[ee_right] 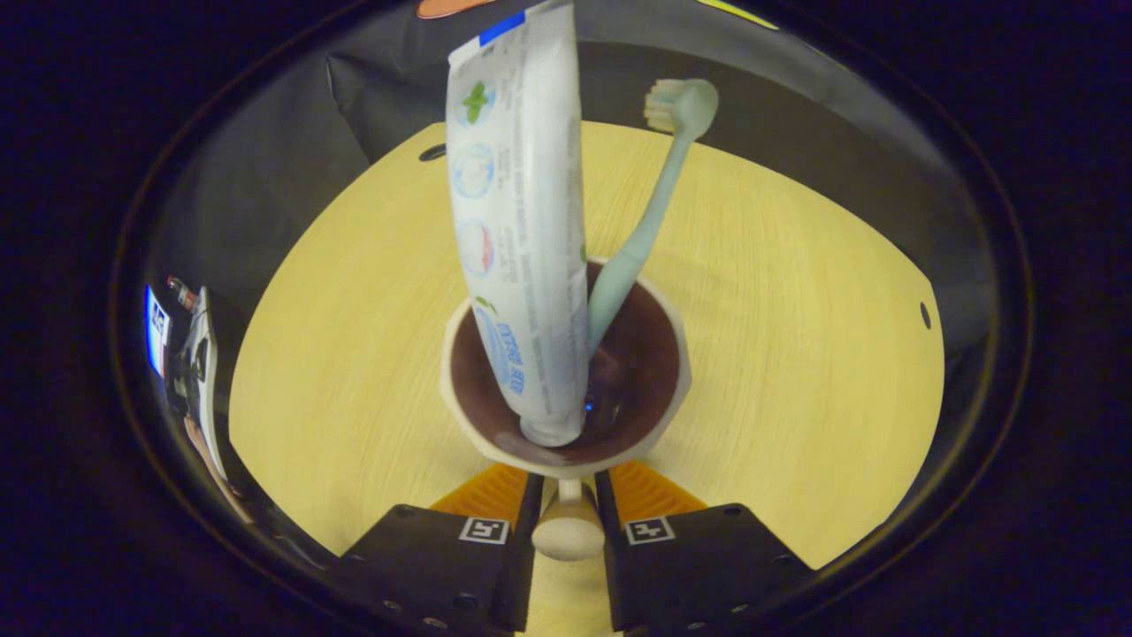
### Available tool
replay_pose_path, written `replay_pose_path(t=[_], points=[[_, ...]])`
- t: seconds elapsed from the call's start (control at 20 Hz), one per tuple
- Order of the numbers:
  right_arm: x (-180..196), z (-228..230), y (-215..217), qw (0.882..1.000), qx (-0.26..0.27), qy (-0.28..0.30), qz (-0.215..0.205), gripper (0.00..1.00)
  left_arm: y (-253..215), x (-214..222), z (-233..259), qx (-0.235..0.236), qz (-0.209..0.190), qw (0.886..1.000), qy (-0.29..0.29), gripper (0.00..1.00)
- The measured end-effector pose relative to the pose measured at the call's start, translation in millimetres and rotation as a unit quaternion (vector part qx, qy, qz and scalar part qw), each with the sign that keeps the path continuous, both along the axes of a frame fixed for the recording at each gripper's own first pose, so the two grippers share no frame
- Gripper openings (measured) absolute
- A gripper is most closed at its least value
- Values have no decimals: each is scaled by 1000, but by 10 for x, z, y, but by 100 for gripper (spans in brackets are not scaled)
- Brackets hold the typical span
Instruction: Put the toothbrush and toothpaste on the desktop into the cup, then pick up the cup and place it on the coaster on the desktop.
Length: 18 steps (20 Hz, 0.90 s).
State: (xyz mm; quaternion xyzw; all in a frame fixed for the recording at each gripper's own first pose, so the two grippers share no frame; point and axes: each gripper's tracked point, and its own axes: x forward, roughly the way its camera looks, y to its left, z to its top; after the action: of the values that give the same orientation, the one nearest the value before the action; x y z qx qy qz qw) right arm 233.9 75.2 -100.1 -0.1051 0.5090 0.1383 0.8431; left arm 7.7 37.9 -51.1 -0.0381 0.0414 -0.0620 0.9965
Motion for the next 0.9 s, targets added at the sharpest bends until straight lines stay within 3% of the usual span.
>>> replay_pose_path(t=[0.05, 0.15, 0.3, 0.4, 0.6, 0.75, 0.9], points=[[-57, 74, 22, 1000, 8, -10, 3, 50, 0, 2, -5, 0, 1, 1000, 3, 98], [-140, 275, 8, 999, 22, -35, 6, 70, 10, 14, -17, 6, 5, 1000, 6, 98], [-247, 581, -43, 994, 60, -89, 3, 81, -19, 29, 33, 9, 0, 1000, 0, 98], [-361, 811, -138, 989, 77, -129, -4, 98, -16, 66, 19, 8, -1, 1000, 0, 98], [-696, 1268, -439, 972, 101, -213, -15, 97, 66, 103, -21, 4, 8, 1000, 18, 98], [-1022, 1518, -698, 950, 130, -281, -26, 96, 87, 71, 28, 2, 16, 1000, 21, 98], [-1411, 1604, -1052, 931, 123, -341, -37, 96, 60, -43, 133, 1, 21, 1000, 17, 98]])
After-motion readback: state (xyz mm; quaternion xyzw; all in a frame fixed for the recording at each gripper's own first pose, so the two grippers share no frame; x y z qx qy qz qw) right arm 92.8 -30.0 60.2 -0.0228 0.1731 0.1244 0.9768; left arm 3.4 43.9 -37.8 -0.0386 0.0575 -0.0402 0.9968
